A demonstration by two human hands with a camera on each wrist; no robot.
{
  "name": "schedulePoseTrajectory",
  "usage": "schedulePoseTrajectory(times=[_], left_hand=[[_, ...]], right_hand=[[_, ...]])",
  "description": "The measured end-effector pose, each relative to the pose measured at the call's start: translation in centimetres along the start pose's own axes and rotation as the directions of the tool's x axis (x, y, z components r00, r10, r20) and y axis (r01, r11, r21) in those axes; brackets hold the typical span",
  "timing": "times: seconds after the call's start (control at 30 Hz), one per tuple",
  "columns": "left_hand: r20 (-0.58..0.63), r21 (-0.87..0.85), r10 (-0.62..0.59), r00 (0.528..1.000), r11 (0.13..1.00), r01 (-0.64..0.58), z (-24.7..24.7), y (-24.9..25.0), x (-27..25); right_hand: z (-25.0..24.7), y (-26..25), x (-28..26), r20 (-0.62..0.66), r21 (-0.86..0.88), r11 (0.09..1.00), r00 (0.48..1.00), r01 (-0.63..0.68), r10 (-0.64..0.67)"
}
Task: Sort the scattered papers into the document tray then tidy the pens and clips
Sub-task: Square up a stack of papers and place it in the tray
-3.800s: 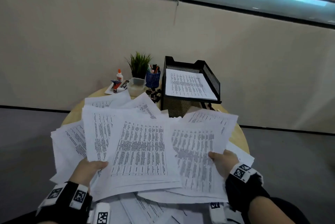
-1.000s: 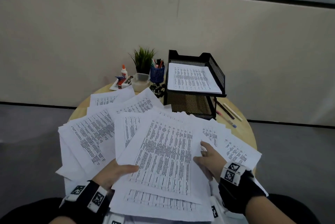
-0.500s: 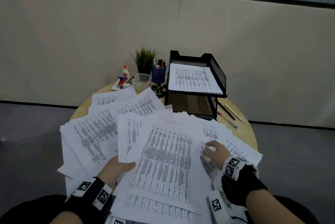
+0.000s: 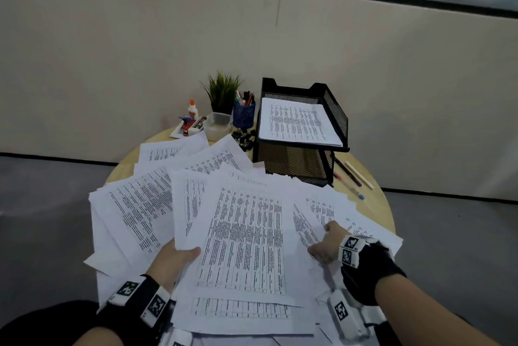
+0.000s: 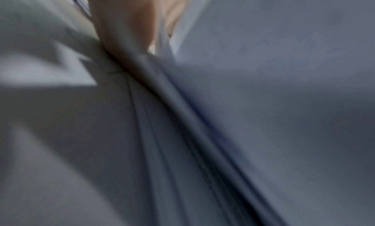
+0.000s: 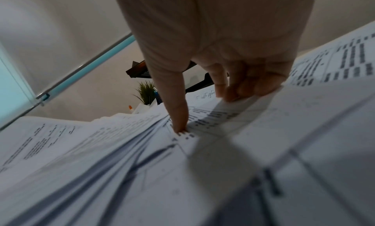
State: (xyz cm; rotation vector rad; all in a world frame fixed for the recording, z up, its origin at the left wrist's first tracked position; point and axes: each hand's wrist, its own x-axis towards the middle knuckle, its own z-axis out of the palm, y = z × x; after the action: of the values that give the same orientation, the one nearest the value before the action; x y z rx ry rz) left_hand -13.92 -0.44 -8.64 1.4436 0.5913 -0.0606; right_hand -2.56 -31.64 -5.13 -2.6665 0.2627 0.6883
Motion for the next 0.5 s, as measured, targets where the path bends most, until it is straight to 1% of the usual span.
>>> schedulePoseTrajectory(times=[0.07,0.13,0.2,0.27,0.3,0.4,0.47,0.5], left_hand=[[0.002,0.001,0.004,1.000,1.000,-0.004,0.3,-0.1,-0.1],[0.002,-0.003,0.004,1.000,1.000,-0.004,0.4,-0.1,-0.2],[0.002,0.008,0.002,1.000,1.000,-0.002,0.4,-0.2,-0.2],[0.011,0.028,0.001,1.000,1.000,-0.001,0.3,-0.2,-0.2],[0.014,0.030,-0.006,1.000,1.000,0.005,0.3,-0.2,-0.3],[0.037,0.051,-0.015,0.999,0.999,0.014,0.3,-0.1,-0.5],[0.076,0.077,-0.018,0.997,0.997,0.012,0.5,0.0,-0.8],[0.096,0.080,-0.018,0.995,0.997,0.010,0.6,0.2,-1.0]], right_hand=[[0.3,-0.2,0.1,-0.072,-0.128,0.992,0.997,-0.019,0.010],[0.4,-0.6,-0.1,-0.075,-0.133,0.991,0.997,-0.005,-0.005],[0.3,-0.6,-0.3,-0.077,-0.047,0.998,0.997,-0.028,0.024],[0.0,-0.6,-0.6,-0.024,0.011,1.000,1.000,-0.005,0.005],[-0.1,-0.6,-0.6,0.005,0.017,1.000,1.000,0.011,-0.011],[-0.2,-0.5,-0.8,0.048,0.050,0.991,0.991,0.122,-0.124],[0.0,-0.2,-1.0,0.012,0.175,0.974,0.988,0.147,-0.151],[0.1,0.0,-1.3,-0.017,0.299,0.942,0.988,0.150,-0.152]])
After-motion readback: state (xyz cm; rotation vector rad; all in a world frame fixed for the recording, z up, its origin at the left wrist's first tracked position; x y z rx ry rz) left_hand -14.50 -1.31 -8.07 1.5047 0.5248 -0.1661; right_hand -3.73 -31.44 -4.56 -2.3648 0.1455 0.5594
